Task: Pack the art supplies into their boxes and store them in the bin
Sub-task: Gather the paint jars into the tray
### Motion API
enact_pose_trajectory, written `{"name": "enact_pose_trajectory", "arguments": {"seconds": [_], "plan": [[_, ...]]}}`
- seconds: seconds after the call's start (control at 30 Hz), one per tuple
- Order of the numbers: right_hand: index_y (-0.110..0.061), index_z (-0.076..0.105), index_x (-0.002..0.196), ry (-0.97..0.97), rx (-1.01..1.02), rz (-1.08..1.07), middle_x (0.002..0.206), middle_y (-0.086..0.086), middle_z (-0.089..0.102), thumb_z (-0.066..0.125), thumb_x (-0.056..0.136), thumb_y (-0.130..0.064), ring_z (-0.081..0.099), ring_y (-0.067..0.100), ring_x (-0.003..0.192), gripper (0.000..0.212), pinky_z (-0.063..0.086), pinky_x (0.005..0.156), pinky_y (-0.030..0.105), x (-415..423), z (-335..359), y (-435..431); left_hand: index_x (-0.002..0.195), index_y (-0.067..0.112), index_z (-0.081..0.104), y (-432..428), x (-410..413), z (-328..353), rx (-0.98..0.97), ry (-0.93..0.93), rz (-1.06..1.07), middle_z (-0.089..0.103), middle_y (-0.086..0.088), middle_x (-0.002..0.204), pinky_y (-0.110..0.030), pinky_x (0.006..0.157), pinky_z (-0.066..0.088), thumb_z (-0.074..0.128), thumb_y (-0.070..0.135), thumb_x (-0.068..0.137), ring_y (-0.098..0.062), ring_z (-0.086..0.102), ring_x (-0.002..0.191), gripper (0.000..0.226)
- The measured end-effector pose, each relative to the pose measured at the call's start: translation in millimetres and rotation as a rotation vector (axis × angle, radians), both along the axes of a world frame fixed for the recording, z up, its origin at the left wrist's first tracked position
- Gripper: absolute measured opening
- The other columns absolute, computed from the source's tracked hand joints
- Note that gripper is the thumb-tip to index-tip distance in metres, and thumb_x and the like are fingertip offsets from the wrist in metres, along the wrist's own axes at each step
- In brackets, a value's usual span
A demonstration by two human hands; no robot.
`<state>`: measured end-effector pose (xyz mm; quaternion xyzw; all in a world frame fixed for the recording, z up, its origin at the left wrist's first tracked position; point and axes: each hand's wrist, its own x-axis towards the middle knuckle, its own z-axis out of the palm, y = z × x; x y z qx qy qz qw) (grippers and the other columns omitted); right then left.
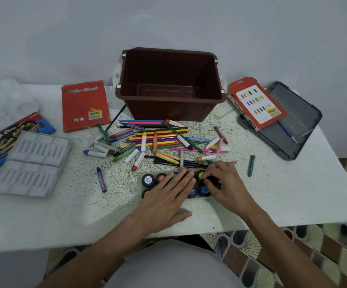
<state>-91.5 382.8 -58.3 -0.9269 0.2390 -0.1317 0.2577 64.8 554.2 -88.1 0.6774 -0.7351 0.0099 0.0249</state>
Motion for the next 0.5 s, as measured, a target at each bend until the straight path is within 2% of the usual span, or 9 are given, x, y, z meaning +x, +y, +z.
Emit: {"name": "enact_pose_trajectory", "arguments": {"seconds": [0.2,0.3,0.37,0.5], "plan": [[-0.01,0.07,0.11,-0.114,-0.128,-0.041,0.112,0.004,0.06,0.061,0.09,-0.014,0.05,0.02,0.104,0.023,0.037,0.092,0.026,-16.1,-5.2,10.0,0.156,0.005,0.017,-12.3,-0.2,2.5,0.011,0.011,-0.033,0.009,-0.011,0.165,-0.044,0.119,0.012,0.028,0.062,0.1,-0.027,0.004,0.152,0.08],[-0.008,0.072,0.104,-0.147,-0.204,-0.037,0.108,0.005,0.063,0.059,0.092,-0.017,0.053,0.023,0.103,0.019,0.04,0.092,0.029,-23.1,-6.8,12.7,0.157,0.007,0.011,-22.5,4.8,3.9,0.033,0.003,-0.065,0.005,-0.008,0.165,-0.043,0.12,0.008,0.026,0.064,0.1,-0.027,0.0,0.152,0.082],[-0.009,0.073,0.099,-0.158,-0.258,-0.009,0.105,0.005,0.065,0.06,0.092,-0.019,0.055,0.026,0.102,0.018,0.039,0.096,0.033,-26.9,-8.3,15.1,0.157,0.008,0.006,-25.0,6.6,3.8,0.049,-0.01,-0.086,-0.001,-0.008,0.166,-0.044,0.12,0.005,0.026,0.065,0.1,-0.027,-0.004,0.152,0.083],[-0.015,0.073,0.096,-0.163,-0.27,0.007,0.101,-0.002,0.066,0.067,0.088,-0.019,0.057,0.026,0.106,0.01,0.035,0.106,0.051,-34.0,-13.5,22.1,0.157,0.009,0.003,-26.1,5.6,3.0,0.072,-0.03,-0.108,-0.004,-0.007,0.166,-0.045,0.12,0.005,0.025,0.065,0.1,-0.027,-0.005,0.152,0.083]]}}
